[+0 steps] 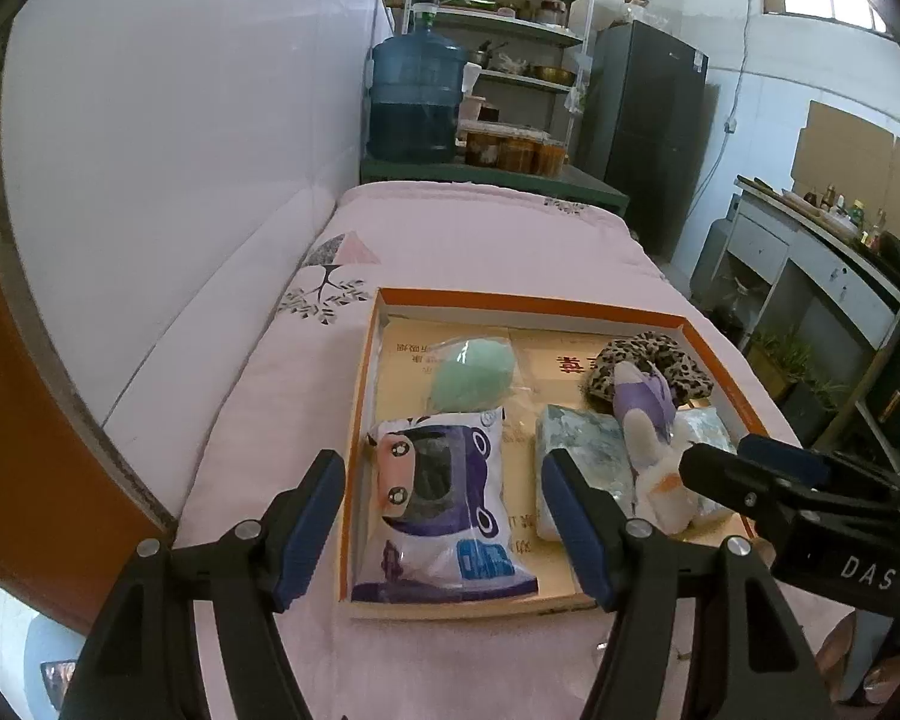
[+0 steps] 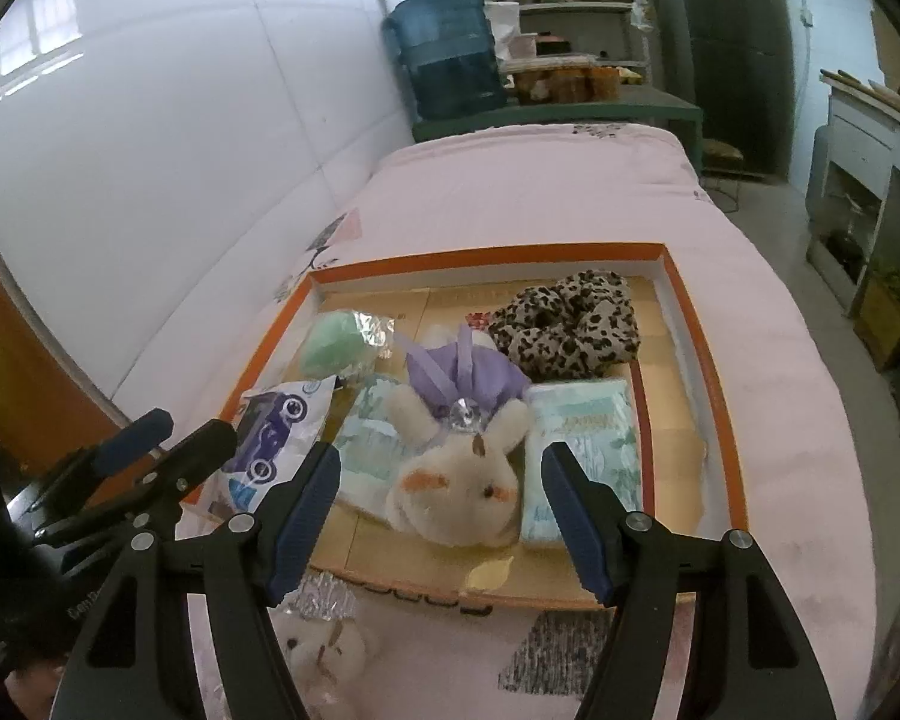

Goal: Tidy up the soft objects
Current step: 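Lower both items into the box lid and open both grippers, then withdraw both grippers from the box lid back toward the pile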

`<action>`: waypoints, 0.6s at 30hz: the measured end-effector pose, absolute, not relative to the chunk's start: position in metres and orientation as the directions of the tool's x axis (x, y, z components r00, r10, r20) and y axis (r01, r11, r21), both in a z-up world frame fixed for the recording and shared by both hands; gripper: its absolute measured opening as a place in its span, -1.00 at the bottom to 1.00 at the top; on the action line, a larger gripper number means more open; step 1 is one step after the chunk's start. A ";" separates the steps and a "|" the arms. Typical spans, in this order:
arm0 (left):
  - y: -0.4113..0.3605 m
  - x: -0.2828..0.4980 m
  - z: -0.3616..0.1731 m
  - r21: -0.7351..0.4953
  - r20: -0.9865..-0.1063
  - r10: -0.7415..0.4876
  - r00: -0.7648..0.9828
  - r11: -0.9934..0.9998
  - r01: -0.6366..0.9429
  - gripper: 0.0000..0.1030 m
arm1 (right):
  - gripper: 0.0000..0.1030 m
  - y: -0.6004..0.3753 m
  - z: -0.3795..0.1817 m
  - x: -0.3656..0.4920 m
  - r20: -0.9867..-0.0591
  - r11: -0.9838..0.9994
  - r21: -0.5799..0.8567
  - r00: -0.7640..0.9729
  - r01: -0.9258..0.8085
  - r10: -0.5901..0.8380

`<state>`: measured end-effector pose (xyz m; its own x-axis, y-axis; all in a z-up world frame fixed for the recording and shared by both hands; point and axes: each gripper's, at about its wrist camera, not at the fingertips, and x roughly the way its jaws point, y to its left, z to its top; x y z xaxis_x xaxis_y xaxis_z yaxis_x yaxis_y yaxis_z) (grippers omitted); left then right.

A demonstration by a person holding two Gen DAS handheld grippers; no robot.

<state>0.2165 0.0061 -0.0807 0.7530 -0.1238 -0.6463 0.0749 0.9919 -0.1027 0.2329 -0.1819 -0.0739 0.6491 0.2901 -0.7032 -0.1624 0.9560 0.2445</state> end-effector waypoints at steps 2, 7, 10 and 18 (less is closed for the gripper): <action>0.006 0.212 -0.079 -0.102 -0.643 -0.122 0.756 0.992 0.073 0.31 | 0.39 -0.182 -0.073 0.228 -0.704 0.956 0.244 0.649 -0.161 0.289; 0.008 0.201 -0.075 -0.111 -0.641 -0.129 0.756 0.991 0.076 0.31 | 0.39 -0.181 -0.072 0.218 -0.704 0.957 0.242 0.649 -0.160 0.287; 0.007 0.195 -0.072 -0.107 -0.638 -0.127 0.759 0.991 0.076 0.31 | 0.39 -0.180 -0.070 0.211 -0.704 0.957 0.244 0.649 -0.160 0.288; 0.008 0.178 -0.065 -0.107 -0.634 -0.135 0.761 0.991 0.086 0.31 | 0.39 -0.181 -0.065 0.186 -0.703 0.958 0.243 0.653 -0.152 0.282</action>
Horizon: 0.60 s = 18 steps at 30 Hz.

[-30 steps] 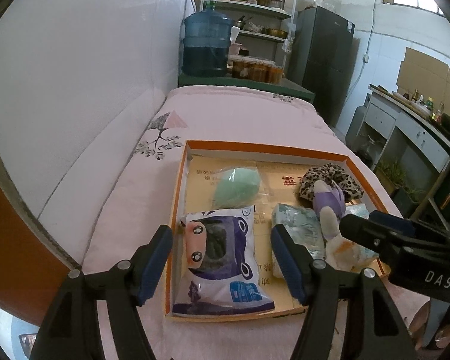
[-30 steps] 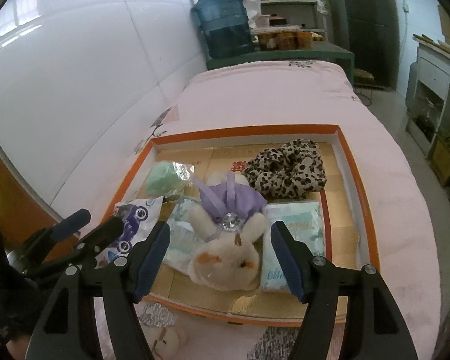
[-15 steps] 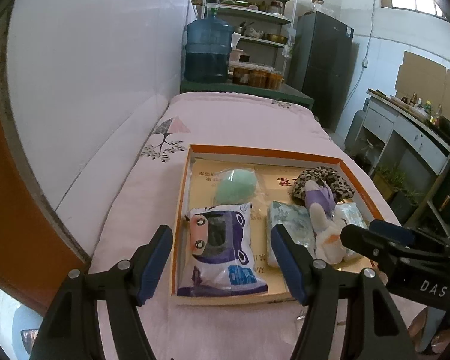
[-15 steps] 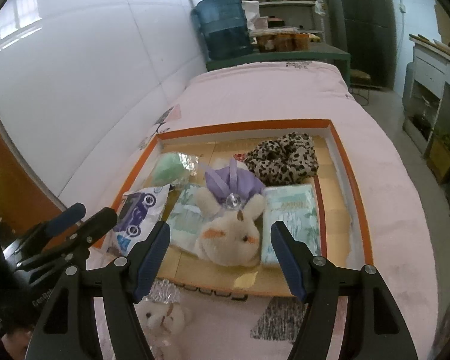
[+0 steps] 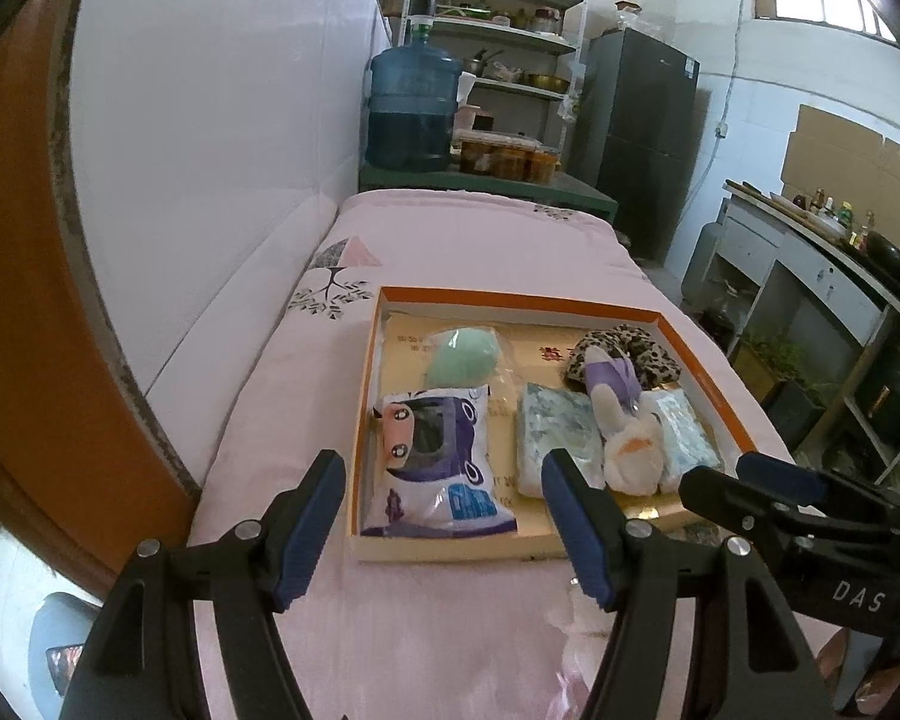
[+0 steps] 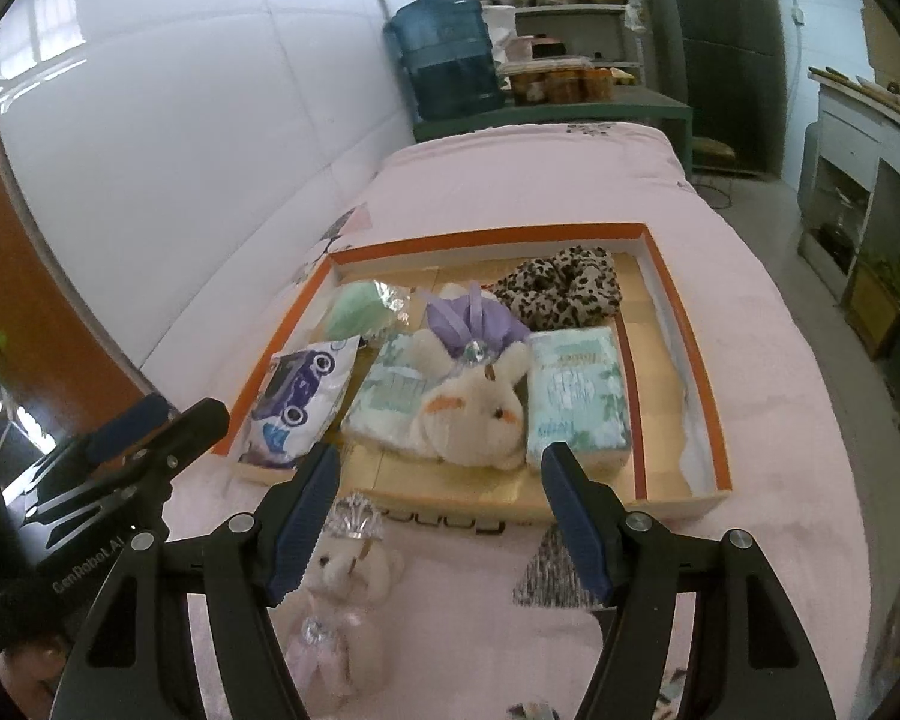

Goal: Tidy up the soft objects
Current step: 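Withdraw both grippers from the box lid back toward the pile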

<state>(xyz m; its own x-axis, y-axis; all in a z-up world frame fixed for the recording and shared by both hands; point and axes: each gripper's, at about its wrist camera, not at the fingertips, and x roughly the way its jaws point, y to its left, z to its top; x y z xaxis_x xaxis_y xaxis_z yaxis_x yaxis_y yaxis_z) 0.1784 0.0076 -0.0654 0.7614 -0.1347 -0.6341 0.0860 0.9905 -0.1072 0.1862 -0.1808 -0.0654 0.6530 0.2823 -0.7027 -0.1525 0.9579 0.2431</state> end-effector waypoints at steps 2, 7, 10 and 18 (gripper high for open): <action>0.007 0.173 -0.064 -0.108 -0.633 -0.139 0.761 0.990 0.091 0.31 | 0.39 -0.181 -0.064 0.180 -0.703 0.959 0.242 0.654 -0.150 0.280; 0.007 0.160 -0.064 -0.108 -0.635 -0.146 0.758 0.989 0.099 0.31 | 0.39 -0.183 -0.061 0.165 -0.704 0.960 0.243 0.655 -0.142 0.275; 0.008 0.152 -0.063 -0.112 -0.633 -0.152 0.759 0.988 0.104 0.31 | 0.39 -0.185 -0.060 0.156 -0.703 0.960 0.243 0.657 -0.140 0.274; 0.011 0.131 -0.059 -0.116 -0.624 -0.161 0.764 0.987 0.113 0.31 | 0.39 -0.185 -0.058 0.133 -0.701 0.961 0.244 0.661 -0.130 0.268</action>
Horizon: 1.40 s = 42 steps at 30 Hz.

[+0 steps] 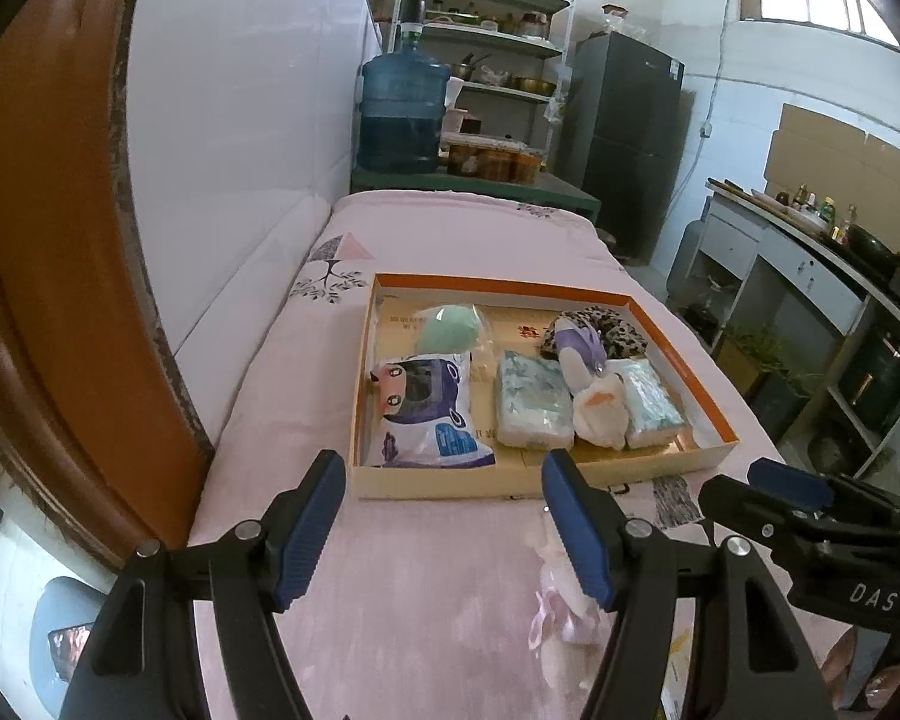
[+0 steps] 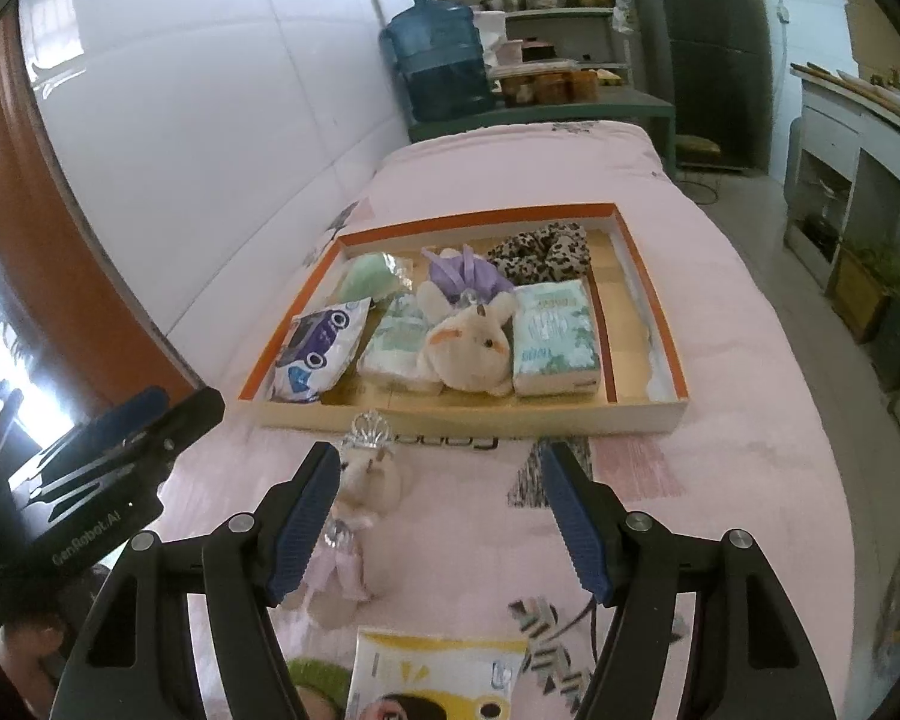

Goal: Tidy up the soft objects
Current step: 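Withdraw both grippers from the box lid back toward the pile, then grasp the white tiara bear with the left gripper while the right gripper grasps the yellow wipe pack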

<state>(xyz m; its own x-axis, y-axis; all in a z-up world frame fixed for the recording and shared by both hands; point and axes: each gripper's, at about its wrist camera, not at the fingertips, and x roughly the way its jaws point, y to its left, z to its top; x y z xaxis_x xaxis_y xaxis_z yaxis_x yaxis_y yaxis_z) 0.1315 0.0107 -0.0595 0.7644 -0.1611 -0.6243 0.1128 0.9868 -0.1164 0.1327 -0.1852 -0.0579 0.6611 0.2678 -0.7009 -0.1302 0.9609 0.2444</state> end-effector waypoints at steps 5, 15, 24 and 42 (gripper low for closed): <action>0.012 0.121 -0.060 -0.116 -0.625 -0.167 0.763 0.986 0.120 0.31 | 0.39 -0.185 -0.059 0.119 -0.706 0.962 0.242 0.658 -0.125 0.263; 0.017 0.106 -0.065 -0.134 -0.631 -0.191 0.752 0.981 0.137 0.31 | 0.39 -0.179 -0.068 0.094 -0.725 0.964 0.241 0.639 -0.116 0.258; 0.018 0.093 -0.071 -0.152 -0.635 -0.218 0.741 0.976 0.157 0.31 | 0.39 -0.179 -0.082 0.072 -0.740 0.961 0.264 0.623 -0.080 0.255; 0.013 0.081 -0.081 -0.172 -0.642 -0.264 0.720 0.964 0.201 0.31 | 0.47 -0.172 -0.112 0.058 -0.800 0.966 0.250 0.549 -0.065 0.244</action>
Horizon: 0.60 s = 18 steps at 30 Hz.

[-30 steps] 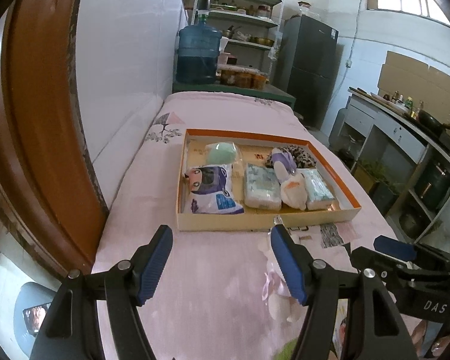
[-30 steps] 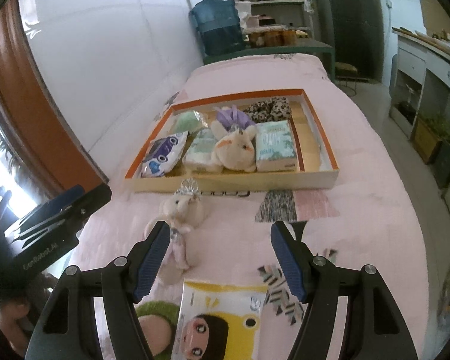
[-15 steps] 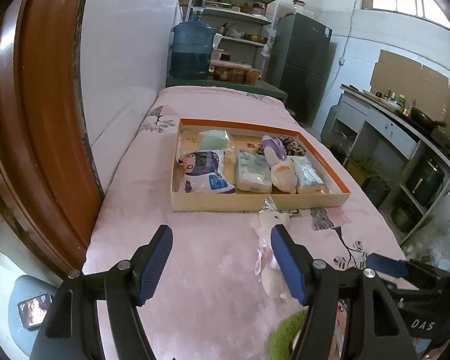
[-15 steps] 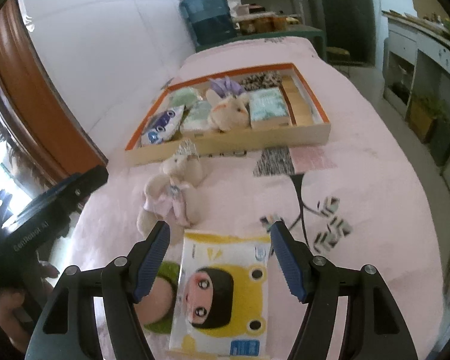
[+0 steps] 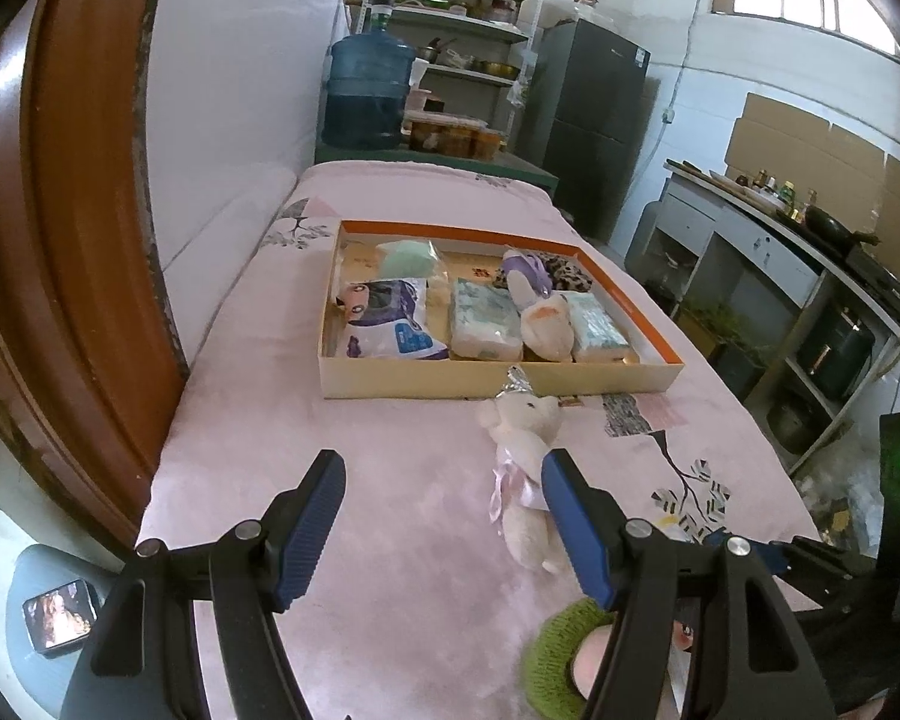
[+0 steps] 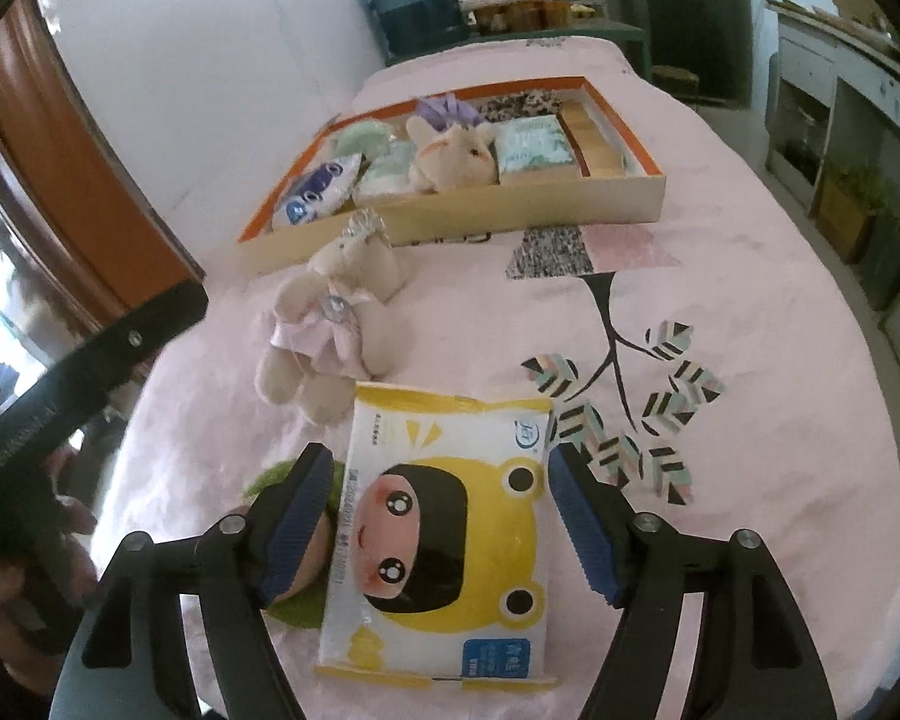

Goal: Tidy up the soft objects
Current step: 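Grasp the white tiara bear with the left gripper while the right gripper grasps the yellow wipe pack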

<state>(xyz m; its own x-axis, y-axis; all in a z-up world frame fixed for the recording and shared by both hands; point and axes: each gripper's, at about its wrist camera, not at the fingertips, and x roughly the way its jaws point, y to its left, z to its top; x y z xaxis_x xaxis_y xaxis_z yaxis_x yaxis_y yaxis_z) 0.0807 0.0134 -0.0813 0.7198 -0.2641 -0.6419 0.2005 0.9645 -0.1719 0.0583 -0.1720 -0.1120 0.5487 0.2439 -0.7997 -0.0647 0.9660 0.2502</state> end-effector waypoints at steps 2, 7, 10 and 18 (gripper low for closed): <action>0.012 0.081 -0.082 -0.173 -0.643 -0.267 0.718 0.964 0.204 0.31 | 0.48 -0.169 -0.116 0.060 -0.812 0.970 0.234 0.535 -0.069 0.234; 0.010 0.085 -0.087 -0.173 -0.653 -0.273 0.707 0.962 0.212 0.31 | 0.50 -0.167 -0.126 0.062 -0.827 0.972 0.228 0.515 -0.059 0.225; 0.006 0.090 -0.089 -0.165 -0.661 -0.278 0.697 0.960 0.226 0.31 | 0.50 -0.170 -0.127 0.063 -0.827 0.968 0.245 0.510 -0.055 0.238; -0.021 0.115 -0.103 -0.144 -0.707 -0.292 0.644 0.951 0.273 0.31 | 0.21 -0.181 -0.127 0.063 -0.806 0.946 0.322 0.514 -0.033 0.293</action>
